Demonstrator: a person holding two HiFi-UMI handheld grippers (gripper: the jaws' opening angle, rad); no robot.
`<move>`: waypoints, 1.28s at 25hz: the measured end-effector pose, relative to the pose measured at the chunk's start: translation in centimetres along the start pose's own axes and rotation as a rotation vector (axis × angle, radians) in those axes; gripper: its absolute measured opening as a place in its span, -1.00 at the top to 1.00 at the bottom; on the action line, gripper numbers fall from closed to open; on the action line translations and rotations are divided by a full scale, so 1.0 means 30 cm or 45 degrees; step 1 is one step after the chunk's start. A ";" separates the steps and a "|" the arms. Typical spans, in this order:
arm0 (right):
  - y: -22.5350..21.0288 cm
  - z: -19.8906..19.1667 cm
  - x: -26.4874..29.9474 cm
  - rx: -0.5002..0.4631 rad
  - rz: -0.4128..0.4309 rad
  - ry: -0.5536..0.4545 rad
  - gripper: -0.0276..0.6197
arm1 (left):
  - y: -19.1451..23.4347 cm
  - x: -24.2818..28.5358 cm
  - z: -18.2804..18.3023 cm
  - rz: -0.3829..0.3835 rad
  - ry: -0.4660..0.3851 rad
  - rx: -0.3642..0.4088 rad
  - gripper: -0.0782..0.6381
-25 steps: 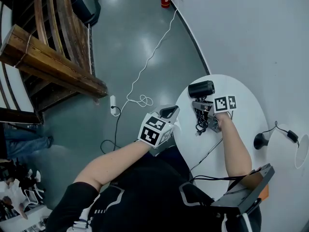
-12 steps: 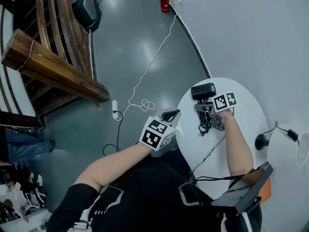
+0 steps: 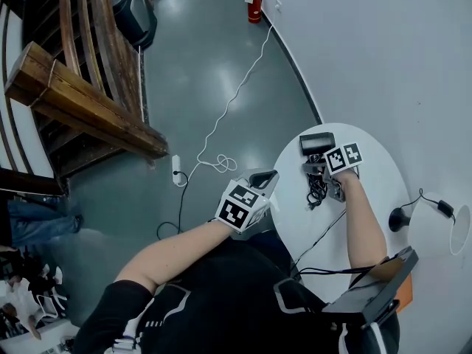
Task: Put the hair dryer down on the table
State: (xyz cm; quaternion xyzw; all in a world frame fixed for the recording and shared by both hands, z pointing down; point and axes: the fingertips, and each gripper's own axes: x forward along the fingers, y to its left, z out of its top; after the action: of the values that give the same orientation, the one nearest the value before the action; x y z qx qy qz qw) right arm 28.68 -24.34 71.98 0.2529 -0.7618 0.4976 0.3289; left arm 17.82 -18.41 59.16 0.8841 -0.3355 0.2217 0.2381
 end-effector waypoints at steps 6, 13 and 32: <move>-0.035 0.006 -0.026 -0.188 -0.265 0.093 0.01 | -0.009 -0.002 0.014 -0.026 0.005 0.017 0.76; -0.044 0.010 -0.029 -0.219 -0.375 0.088 0.01 | -0.010 0.006 0.057 -0.055 -0.006 0.042 0.76; -0.005 0.070 -0.123 -0.215 -0.502 -0.110 0.00 | 0.009 0.002 0.160 -0.114 -0.060 0.044 0.76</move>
State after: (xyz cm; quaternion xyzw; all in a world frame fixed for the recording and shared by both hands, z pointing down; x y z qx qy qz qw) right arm 30.68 -26.13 68.68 0.3896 -0.7498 0.3470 0.4069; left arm 18.78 -21.36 55.47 0.9072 -0.2972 0.1956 0.2245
